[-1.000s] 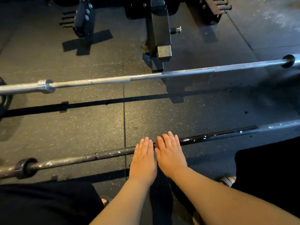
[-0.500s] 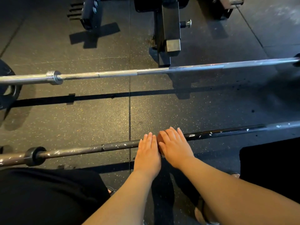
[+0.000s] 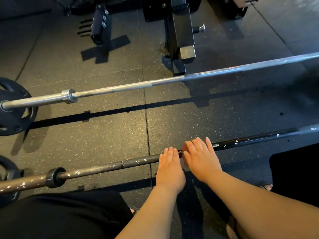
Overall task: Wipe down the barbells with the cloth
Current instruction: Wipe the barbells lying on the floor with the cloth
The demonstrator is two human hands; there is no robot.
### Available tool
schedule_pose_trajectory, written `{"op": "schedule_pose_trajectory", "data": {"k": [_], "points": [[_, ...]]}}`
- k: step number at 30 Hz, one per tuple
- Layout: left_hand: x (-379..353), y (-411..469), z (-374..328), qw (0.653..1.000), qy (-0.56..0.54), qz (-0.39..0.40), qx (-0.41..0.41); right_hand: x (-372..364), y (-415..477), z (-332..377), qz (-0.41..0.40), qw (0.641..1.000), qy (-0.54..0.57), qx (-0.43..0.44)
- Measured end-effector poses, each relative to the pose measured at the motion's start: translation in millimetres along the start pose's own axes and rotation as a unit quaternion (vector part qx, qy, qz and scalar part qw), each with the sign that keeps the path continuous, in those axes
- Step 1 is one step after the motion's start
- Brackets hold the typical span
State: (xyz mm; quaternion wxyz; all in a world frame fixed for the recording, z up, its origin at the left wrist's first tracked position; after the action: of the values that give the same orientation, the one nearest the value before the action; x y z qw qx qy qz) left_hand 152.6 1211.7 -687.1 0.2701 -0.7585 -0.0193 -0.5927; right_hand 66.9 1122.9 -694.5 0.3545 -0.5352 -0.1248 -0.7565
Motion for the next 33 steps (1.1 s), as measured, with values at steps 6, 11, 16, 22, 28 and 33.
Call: {"op": "schedule_pose_trajectory", "data": {"k": [6,11,16,22,28,33], "points": [[-3.4,-0.8,2.2,1.0,-0.002,-0.005,0.005,-15.0,-4.3,8.5,-0.003,0.999,0.018,-0.039],[-3.2,4.5,1.6,1.0,0.002,-0.004,0.007,-8.8,2.4,5.4,0.046,0.999,0.013,0.025],[-3.1,6.3,1.7,1.0,-0.002,-0.007,0.015,-25.7,-2.5,26.8,0.077,0.995,-0.029,0.05],[-3.7,5.2,2.1,1.0,0.005,0.016,0.007,4.2,3.0,-5.8,0.016,1.0,-0.008,-0.013],[-2.6,4.6,-0.2,1.0,0.002,0.006,0.015,-18.7,-1.7,18.0,0.007,1.0,0.021,-0.008],[-5.0,7.1,1.7,1.0,-0.001,0.025,0.011,9.4,0.3,-5.9,-0.032,0.999,0.008,-0.006]]}}
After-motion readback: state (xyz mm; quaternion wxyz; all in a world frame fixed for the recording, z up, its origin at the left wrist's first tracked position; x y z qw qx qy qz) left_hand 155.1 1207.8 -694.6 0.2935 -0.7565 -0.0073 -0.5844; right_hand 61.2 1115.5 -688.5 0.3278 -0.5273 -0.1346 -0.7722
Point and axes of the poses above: each hand's wrist, its own y-axis towards the middle knuckle, its own x-axis out of the back of the hand, z = x × y, the point moved 8 cm from there along y, towards the middle knuckle, and after that the axes turned 14 degrees about y, right-handed, at the moved point
